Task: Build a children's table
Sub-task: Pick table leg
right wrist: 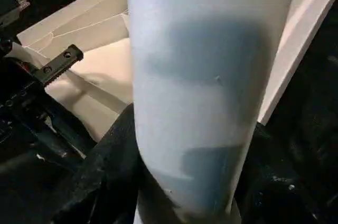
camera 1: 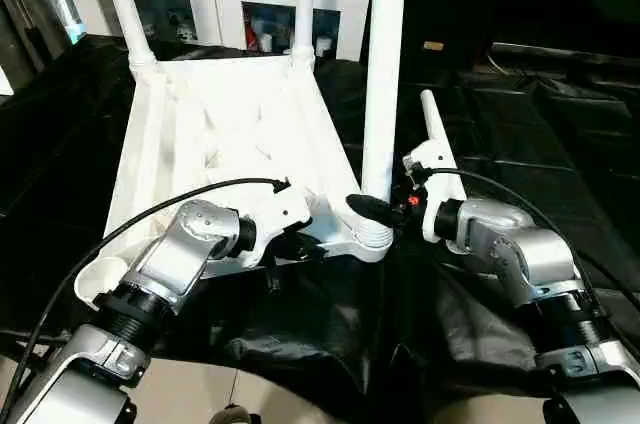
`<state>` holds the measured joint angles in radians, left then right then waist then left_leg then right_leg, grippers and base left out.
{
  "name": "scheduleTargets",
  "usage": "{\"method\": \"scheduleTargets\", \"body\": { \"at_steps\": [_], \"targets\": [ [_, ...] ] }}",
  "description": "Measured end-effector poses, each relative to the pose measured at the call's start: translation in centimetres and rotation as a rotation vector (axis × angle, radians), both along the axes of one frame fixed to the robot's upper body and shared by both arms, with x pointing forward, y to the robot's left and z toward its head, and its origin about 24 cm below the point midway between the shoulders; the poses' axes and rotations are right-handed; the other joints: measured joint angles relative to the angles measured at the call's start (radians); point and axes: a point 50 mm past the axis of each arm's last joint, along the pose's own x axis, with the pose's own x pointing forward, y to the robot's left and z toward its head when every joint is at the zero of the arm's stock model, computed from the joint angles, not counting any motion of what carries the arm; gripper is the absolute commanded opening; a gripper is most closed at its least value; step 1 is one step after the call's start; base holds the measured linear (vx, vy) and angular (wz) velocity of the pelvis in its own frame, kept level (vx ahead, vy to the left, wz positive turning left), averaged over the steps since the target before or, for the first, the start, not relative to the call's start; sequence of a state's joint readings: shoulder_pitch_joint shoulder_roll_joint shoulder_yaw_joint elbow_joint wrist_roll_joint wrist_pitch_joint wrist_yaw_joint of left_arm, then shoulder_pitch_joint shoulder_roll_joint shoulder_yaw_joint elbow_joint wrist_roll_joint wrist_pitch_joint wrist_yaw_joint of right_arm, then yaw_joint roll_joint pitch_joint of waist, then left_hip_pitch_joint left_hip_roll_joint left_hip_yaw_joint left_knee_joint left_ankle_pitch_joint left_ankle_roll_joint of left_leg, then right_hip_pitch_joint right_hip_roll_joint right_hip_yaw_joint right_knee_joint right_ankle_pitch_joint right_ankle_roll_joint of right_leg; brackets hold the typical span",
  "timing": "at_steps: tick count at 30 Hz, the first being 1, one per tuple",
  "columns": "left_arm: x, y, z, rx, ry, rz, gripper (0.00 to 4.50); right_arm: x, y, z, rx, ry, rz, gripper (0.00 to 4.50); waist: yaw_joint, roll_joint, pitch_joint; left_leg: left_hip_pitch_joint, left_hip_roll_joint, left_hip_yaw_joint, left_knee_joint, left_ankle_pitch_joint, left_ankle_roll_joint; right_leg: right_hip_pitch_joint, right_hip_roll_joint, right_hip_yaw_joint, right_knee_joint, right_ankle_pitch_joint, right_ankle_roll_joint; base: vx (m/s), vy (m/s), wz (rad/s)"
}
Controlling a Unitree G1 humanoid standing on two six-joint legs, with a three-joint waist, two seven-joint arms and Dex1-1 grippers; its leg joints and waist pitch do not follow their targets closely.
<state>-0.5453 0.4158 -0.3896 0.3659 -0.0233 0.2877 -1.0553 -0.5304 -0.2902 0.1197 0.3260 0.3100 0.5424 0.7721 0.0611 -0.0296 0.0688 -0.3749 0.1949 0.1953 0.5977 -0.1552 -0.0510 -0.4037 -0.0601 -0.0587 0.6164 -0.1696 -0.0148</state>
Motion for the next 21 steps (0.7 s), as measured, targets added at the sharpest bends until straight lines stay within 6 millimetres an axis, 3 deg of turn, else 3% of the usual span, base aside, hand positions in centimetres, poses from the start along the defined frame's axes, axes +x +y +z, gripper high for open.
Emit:
{"method": "scheduleTargets", "body": {
  "at_steps": [9,21],
  "targets": [
    [0.0,0.0,0.0,0.001,0.0,-0.002,0.0,0.1,-0.4,-0.7,0.097,0.046,-0.068,1.91,0.002,0.0,0.0,0.0,0.0,0.0,0.0,0.0,0.0,0.0,0.0,0.0,0.0,0.0,0.0,0.0,0.0,0.0],
    [0.0,-0.3,-0.1,0.01,-0.003,-0.005,0.0,-1.2,-1.0,-2.3,0.197,0.014,-0.169,1.91,0.003,0.0,-0.002,0.0,0.0,0.0,0.0,0.0,0.001,0.001,0.0,0.0,-0.002,0.0,0.0,0.0,0.0,0.0]
  ]
}}
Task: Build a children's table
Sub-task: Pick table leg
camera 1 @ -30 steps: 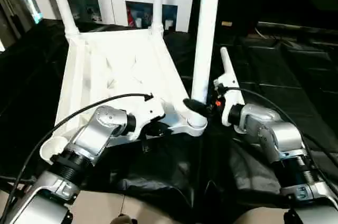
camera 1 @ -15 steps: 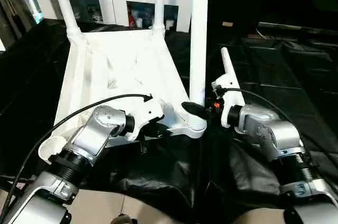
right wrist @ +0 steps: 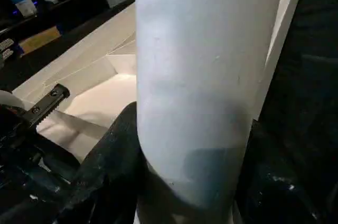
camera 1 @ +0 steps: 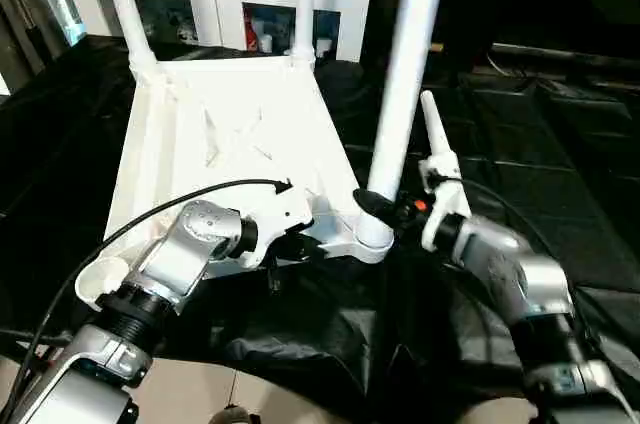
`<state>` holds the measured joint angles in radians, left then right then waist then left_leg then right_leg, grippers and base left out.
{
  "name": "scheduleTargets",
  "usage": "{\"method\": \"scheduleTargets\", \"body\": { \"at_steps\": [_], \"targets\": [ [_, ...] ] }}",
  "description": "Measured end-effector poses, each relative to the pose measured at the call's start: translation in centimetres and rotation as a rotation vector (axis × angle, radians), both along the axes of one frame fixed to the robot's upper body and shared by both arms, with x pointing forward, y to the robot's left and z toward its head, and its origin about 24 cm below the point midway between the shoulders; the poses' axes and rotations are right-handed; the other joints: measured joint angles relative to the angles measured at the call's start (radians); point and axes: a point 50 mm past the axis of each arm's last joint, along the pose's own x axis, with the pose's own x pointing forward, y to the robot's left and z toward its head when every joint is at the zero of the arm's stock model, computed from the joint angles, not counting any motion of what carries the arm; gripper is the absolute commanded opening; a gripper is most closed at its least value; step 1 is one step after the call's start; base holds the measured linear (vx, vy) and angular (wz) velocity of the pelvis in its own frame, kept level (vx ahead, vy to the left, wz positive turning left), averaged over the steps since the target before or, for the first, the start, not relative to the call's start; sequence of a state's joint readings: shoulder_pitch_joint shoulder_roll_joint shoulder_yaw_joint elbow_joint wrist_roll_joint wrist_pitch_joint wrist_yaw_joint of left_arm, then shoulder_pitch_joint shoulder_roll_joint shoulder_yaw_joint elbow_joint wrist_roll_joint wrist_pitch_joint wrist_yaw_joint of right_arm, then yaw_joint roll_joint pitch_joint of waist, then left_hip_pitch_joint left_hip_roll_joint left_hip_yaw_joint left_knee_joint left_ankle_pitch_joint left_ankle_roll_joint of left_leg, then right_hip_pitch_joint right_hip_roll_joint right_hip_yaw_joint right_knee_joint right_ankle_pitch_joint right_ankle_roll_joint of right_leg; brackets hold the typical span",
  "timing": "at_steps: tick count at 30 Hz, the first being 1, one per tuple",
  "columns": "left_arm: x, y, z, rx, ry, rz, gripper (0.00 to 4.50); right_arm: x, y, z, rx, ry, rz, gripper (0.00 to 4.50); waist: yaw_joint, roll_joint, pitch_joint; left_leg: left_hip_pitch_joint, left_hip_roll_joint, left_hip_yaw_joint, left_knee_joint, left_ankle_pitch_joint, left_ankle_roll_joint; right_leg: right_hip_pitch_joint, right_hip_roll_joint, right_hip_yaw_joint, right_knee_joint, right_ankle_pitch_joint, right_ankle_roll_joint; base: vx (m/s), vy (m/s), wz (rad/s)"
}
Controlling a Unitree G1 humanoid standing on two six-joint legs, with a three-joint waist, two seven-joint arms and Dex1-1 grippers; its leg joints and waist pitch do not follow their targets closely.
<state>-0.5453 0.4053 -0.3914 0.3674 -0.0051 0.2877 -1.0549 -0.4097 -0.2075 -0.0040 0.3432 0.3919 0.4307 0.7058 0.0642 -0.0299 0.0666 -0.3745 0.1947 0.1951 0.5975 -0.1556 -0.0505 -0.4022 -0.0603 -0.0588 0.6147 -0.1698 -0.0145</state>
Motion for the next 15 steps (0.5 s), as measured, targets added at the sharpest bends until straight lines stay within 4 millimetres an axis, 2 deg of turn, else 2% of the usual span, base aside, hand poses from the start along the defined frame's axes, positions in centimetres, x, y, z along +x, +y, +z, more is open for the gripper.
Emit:
{"method": "scheduleTargets", "body": {
  "at_steps": [15],
  "targets": [
    [-0.1,-0.3,-0.3,-0.008,0.014,-0.016,0.0,-1.9,-0.5,-0.9,0.011,-0.061,-0.066,1.9,0.008,0.009,-0.005,0.001,-0.001,-0.001,-0.001,-0.001,0.001,0.003,0.0,-0.001,-0.003,0.0,0.0,0.0,0.0,0.0]
  ]
}}
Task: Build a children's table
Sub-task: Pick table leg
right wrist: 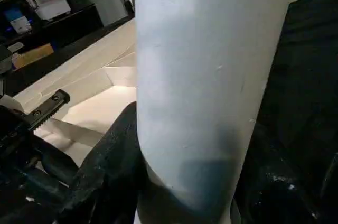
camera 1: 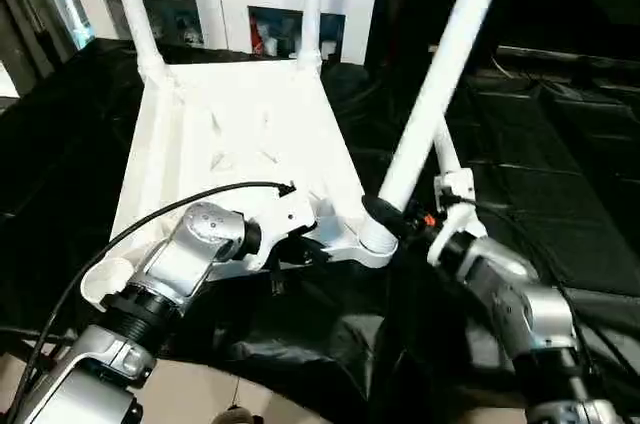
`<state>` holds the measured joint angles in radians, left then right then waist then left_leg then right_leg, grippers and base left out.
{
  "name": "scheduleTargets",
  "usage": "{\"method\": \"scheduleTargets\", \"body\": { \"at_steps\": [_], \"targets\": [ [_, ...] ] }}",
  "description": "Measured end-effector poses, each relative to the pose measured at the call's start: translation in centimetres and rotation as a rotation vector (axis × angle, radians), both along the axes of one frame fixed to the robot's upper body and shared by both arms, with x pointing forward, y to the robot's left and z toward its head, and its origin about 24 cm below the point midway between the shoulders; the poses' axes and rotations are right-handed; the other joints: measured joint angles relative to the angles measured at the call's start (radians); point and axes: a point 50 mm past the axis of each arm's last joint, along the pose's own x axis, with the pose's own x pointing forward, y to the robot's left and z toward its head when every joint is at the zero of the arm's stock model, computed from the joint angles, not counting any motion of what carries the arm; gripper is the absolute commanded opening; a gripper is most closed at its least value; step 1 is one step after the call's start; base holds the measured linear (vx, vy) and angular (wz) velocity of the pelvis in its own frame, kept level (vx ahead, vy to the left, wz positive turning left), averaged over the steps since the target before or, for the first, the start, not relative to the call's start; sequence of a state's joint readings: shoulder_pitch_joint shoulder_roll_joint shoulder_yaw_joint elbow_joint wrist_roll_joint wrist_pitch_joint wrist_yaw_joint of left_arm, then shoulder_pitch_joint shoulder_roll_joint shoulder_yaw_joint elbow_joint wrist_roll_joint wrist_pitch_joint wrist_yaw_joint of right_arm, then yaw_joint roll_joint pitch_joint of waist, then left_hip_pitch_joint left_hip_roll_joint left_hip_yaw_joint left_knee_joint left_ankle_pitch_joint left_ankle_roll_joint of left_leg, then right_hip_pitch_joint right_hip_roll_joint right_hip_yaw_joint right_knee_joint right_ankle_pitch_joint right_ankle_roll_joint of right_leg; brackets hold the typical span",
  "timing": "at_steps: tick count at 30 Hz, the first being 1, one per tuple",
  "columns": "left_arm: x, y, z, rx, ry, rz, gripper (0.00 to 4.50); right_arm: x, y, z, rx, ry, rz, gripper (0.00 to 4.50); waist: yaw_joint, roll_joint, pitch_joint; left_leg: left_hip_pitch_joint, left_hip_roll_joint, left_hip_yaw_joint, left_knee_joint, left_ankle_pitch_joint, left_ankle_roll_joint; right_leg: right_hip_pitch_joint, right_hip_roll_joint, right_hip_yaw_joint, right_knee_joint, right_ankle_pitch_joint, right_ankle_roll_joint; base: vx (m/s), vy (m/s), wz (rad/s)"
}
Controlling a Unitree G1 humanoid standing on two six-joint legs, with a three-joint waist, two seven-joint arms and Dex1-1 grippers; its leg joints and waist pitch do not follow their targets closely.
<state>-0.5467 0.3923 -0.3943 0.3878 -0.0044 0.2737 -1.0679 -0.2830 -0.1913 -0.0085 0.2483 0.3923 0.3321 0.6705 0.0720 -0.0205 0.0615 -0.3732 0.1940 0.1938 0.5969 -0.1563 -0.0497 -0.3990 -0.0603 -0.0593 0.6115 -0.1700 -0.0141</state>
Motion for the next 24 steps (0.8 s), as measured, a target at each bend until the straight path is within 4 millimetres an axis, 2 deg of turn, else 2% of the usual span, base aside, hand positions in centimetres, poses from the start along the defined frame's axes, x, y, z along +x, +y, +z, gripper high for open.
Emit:
{"method": "scheduleTargets", "body": {
  "at_steps": [11,15,19,24],
  "targets": [
    [-0.1,-0.3,-0.1,-0.006,0.002,-0.027,0.0,-1.2,-0.2,0.3,-0.037,-0.045,-0.019,1.9,0.017,0.005,-0.002,0.0,0.0,0.0,-0.002,0.0,0.0,0.0,0.0,0.0,-0.001,0.0,0.001,0.0,0.0,0.0],
    [-0.2,-0.3,-0.1,-0.007,0.003,-0.031,0.0,-1.6,-0.6,0.8,-0.048,-0.063,-0.016,1.9,0.017,0.006,-0.002,0.0,-0.001,0.0,-0.002,0.0,0.0,0.0,0.0,0.0,-0.001,0.0,0.001,0.0,0.0,0.0],
    [-0.1,-0.3,-0.1,-0.006,0.004,-0.029,0.0,-2.1,-1.1,1.3,-0.132,-0.099,0.035,1.89,0.015,0.007,-0.002,0.0,-0.001,0.0,-0.002,0.0,0.0,0.0,0.0,0.0,-0.001,0.0,0.001,0.0,0.0,0.0],
    [-0.1,-0.3,-0.1,-0.007,0.0,-0.031,0.0,-2.0,-0.8,1.4,-0.195,-0.115,0.075,1.89,0.015,0.007,-0.002,0.0,-0.001,0.0,-0.002,0.0,0.0,0.0,0.0,0.0,-0.001,-0.001,0.001,0.0,0.0,0.0]
  ]
}}
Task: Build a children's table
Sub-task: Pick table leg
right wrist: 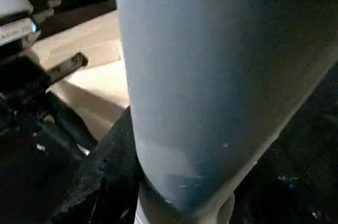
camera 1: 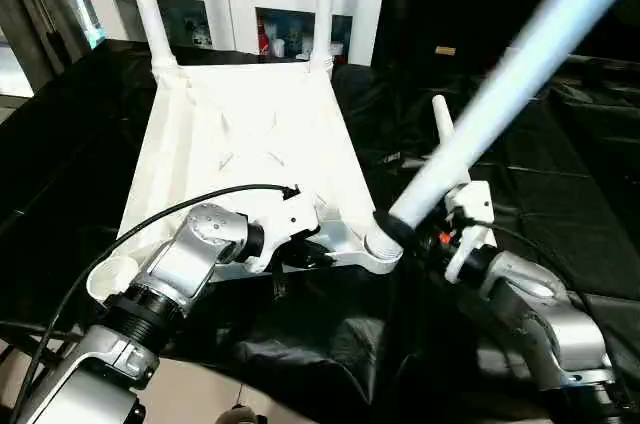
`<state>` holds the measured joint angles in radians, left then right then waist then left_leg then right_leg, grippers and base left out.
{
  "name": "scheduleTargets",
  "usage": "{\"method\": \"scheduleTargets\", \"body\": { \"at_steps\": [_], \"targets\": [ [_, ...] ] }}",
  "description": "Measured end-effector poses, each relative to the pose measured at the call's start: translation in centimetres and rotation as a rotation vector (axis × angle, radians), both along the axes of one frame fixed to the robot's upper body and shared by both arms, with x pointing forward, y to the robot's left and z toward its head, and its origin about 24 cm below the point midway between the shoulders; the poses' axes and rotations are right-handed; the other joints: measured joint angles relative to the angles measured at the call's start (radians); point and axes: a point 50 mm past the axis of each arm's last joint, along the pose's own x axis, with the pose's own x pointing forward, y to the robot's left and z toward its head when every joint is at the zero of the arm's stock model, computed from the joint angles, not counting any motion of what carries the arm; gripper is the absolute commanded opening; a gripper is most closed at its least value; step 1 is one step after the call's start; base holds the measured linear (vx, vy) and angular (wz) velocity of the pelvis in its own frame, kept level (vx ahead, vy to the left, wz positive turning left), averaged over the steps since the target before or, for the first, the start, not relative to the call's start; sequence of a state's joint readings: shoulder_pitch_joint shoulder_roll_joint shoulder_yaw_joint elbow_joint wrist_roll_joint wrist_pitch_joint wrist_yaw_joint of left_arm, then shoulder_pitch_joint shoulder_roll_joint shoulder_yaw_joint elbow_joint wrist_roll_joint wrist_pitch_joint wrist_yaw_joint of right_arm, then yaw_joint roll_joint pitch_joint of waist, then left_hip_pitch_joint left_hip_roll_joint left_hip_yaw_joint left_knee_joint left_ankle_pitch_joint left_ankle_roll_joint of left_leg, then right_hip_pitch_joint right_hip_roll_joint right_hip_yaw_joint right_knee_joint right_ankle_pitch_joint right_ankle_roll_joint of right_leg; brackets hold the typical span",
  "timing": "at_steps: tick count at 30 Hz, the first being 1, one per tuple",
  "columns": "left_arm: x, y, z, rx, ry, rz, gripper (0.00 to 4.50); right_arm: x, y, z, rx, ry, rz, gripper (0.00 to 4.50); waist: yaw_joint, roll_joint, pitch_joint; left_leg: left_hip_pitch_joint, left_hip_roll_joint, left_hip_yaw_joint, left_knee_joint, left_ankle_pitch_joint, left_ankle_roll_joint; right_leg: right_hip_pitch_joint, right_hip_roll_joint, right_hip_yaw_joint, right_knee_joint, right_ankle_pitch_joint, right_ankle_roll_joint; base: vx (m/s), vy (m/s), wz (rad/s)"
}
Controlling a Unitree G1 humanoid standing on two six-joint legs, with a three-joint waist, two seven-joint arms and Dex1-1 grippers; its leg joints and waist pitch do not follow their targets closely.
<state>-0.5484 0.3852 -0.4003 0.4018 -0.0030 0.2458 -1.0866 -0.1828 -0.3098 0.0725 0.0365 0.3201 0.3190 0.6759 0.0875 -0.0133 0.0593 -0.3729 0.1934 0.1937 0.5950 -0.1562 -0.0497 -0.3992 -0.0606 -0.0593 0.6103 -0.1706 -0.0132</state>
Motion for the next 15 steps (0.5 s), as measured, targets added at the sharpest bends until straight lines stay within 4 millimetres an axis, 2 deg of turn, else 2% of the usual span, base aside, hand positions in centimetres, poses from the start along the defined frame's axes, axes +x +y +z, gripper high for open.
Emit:
{"method": "scheduleTargets", "body": {
  "at_steps": [9,15],
  "targets": [
    [0.0,0.1,0.0,0.001,-0.002,0.0,0.0,0.6,0.1,0.5,-0.043,0.008,0.05,1.89,-0.001,0.0,0.0,0.0,0.0,0.0,0.0,0.0,0.0,0.0,0.0,0.0,0.0,0.0,0.0,0.0,0.0,0.0],
    [0.0,0.1,0.0,0.002,0.002,-0.007,0.0,1.3,0.0,0.9,-0.1,0.022,0.145,1.89,-0.001,0.0,0.0,0.0,0.0,0.0,0.0,0.0,0.0,0.0,0.0,0.0,0.0,0.0,0.0,0.0,0.0,0.0]
  ]
}}
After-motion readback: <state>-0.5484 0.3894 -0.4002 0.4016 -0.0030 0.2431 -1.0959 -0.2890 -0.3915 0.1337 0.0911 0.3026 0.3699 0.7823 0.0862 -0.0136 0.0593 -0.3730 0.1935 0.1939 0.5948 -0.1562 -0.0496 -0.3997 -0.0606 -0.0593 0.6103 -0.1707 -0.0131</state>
